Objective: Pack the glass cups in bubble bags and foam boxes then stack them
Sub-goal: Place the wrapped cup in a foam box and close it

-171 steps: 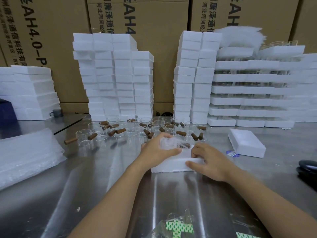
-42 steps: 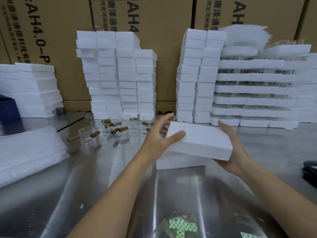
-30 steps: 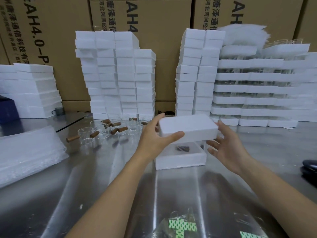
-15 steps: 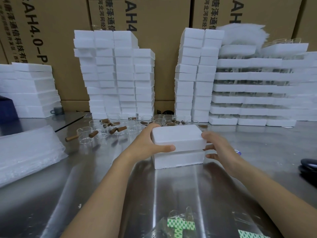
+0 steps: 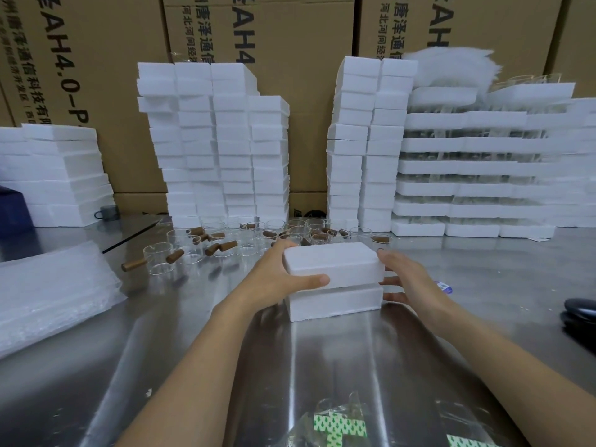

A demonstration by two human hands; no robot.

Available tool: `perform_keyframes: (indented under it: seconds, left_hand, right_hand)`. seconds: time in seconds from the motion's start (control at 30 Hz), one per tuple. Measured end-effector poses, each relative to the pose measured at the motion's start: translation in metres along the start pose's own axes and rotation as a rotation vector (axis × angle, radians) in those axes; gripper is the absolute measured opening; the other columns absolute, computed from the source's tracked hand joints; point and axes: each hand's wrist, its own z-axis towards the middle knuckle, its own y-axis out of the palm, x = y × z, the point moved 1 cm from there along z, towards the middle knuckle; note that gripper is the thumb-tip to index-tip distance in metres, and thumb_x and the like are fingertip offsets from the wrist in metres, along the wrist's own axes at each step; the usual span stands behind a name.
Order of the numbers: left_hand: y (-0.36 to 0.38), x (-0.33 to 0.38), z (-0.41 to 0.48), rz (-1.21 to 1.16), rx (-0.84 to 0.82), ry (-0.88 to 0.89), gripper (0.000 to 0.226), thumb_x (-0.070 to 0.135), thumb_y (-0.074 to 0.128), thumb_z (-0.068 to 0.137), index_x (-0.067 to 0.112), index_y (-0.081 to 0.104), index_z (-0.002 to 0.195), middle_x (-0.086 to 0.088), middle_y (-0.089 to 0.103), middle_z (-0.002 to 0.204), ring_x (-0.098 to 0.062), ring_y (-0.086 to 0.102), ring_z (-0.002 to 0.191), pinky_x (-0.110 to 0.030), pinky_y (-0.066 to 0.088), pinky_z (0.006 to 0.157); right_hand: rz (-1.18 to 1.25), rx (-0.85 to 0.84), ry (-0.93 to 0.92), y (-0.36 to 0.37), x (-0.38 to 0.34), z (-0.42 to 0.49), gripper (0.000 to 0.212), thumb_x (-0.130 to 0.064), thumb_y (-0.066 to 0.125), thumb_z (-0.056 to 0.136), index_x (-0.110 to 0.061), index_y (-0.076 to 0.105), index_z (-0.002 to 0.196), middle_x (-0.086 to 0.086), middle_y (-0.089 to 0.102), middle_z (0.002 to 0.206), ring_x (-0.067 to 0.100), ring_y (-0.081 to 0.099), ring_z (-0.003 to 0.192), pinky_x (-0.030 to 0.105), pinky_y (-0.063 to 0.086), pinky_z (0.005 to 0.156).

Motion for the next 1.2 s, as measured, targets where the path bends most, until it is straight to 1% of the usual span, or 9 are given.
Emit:
perform_keyframes:
  seconds: [0.17, 0.3, 0.57, 0.73, 0.87, 0.93, 1.03, 1.13, 1.2]
  left_hand:
    - [0.003, -0.002, 0.001, 0.033, -0.011, 0.029, 0.09, 0.077, 0.093, 0.054, 0.049, 0.046, 0.125, 0.018, 0.061, 0.121, -0.004, 0.062, 0.109, -0.025, 0.054, 0.082]
    - [0.004, -0.01, 0.002, 0.031, -0.048, -0.003, 0.095, 0.074, 0.096, 0.054, 0.043, 0.047, 0.129, 0.017, 0.062, 0.123, -0.005, 0.062, 0.112, -0.028, 0.057, 0.088]
    - [0.006, -0.007, 0.002, 0.067, -0.041, -0.013, 0.083, 0.075, 0.095, 0.051, 0.044, 0.047, 0.112, 0.018, 0.06, 0.114, -0.002, 0.061, 0.105, -0.024, 0.05, 0.074]
    - [0.005, -0.011, 0.003, 0.016, -0.067, -0.038, 0.085, 0.074, 0.096, 0.051, 0.051, 0.047, 0.116, 0.02, 0.062, 0.12, -0.003, 0.062, 0.11, -0.023, 0.054, 0.082]
    - [0.005, -0.015, 0.005, -0.03, -0.083, -0.054, 0.09, 0.069, 0.1, 0.05, 0.053, 0.046, 0.12, 0.02, 0.063, 0.121, -0.003, 0.062, 0.113, -0.025, 0.057, 0.088]
    - [0.005, -0.016, 0.005, -0.027, -0.089, -0.05, 0.091, 0.069, 0.1, 0.049, 0.054, 0.046, 0.121, 0.02, 0.063, 0.121, -0.003, 0.063, 0.113, -0.024, 0.056, 0.087]
    - [0.003, -0.016, 0.005, -0.016, -0.104, -0.05, 0.091, 0.066, 0.1, 0.051, 0.052, 0.045, 0.123, 0.018, 0.062, 0.123, -0.004, 0.063, 0.114, -0.026, 0.057, 0.089]
    - [0.003, -0.016, 0.005, 0.001, -0.127, -0.054, 0.101, 0.063, 0.1, 0.052, 0.046, 0.041, 0.133, 0.017, 0.061, 0.126, -0.007, 0.062, 0.117, -0.033, 0.058, 0.099]
    - [0.003, -0.015, 0.006, 0.009, -0.131, -0.051, 0.104, 0.063, 0.1, 0.053, 0.045, 0.04, 0.136, 0.017, 0.061, 0.127, -0.007, 0.062, 0.117, -0.034, 0.058, 0.101]
  right_hand:
    - [-0.007, 0.0, 0.011, -0.003, 0.007, 0.005, 0.029, -0.036, 0.069, 0.098, -0.009, 0.07, 0.107, 0.007, 0.076, 0.114, 0.031, 0.073, 0.107, 0.046, 0.064, 0.086]
    - [-0.042, -0.029, 0.006, -0.002, 0.007, 0.004, 0.034, -0.04, 0.07, 0.098, -0.007, 0.068, 0.106, 0.002, 0.077, 0.109, 0.027, 0.074, 0.105, 0.042, 0.064, 0.083]
    - [-0.079, -0.022, 0.025, -0.002, 0.01, 0.007, 0.037, -0.047, 0.066, 0.099, -0.011, 0.066, 0.103, 0.01, 0.075, 0.111, 0.029, 0.076, 0.099, 0.044, 0.064, 0.087]
    - [-0.072, -0.016, 0.016, -0.002, 0.01, 0.006, 0.041, -0.042, 0.068, 0.098, -0.002, 0.058, 0.098, 0.01, 0.076, 0.107, 0.027, 0.076, 0.093, 0.043, 0.065, 0.08]
    - [-0.069, -0.016, 0.005, -0.002, 0.007, 0.004, 0.03, -0.041, 0.069, 0.098, -0.016, 0.058, 0.084, 0.012, 0.075, 0.106, 0.027, 0.076, 0.091, 0.043, 0.065, 0.078]
    - [-0.069, -0.019, 0.004, -0.002, 0.007, 0.004, 0.03, -0.042, 0.069, 0.097, -0.017, 0.058, 0.084, 0.009, 0.075, 0.101, 0.03, 0.076, 0.094, 0.047, 0.065, 0.083]
    - [-0.066, -0.036, -0.002, -0.001, 0.006, 0.002, 0.032, -0.044, 0.069, 0.097, -0.018, 0.058, 0.082, 0.006, 0.074, 0.099, 0.035, 0.073, 0.102, 0.044, 0.064, 0.082]
    - [-0.098, -0.029, -0.008, -0.002, 0.007, 0.003, 0.035, -0.047, 0.067, 0.098, -0.014, 0.061, 0.089, 0.01, 0.074, 0.109, 0.032, 0.074, 0.102, 0.047, 0.064, 0.088]
    - [-0.138, -0.021, -0.023, -0.003, 0.009, 0.003, 0.03, -0.052, 0.065, 0.097, -0.023, 0.066, 0.099, 0.006, 0.073, 0.112, 0.024, 0.076, 0.098, 0.047, 0.063, 0.089]
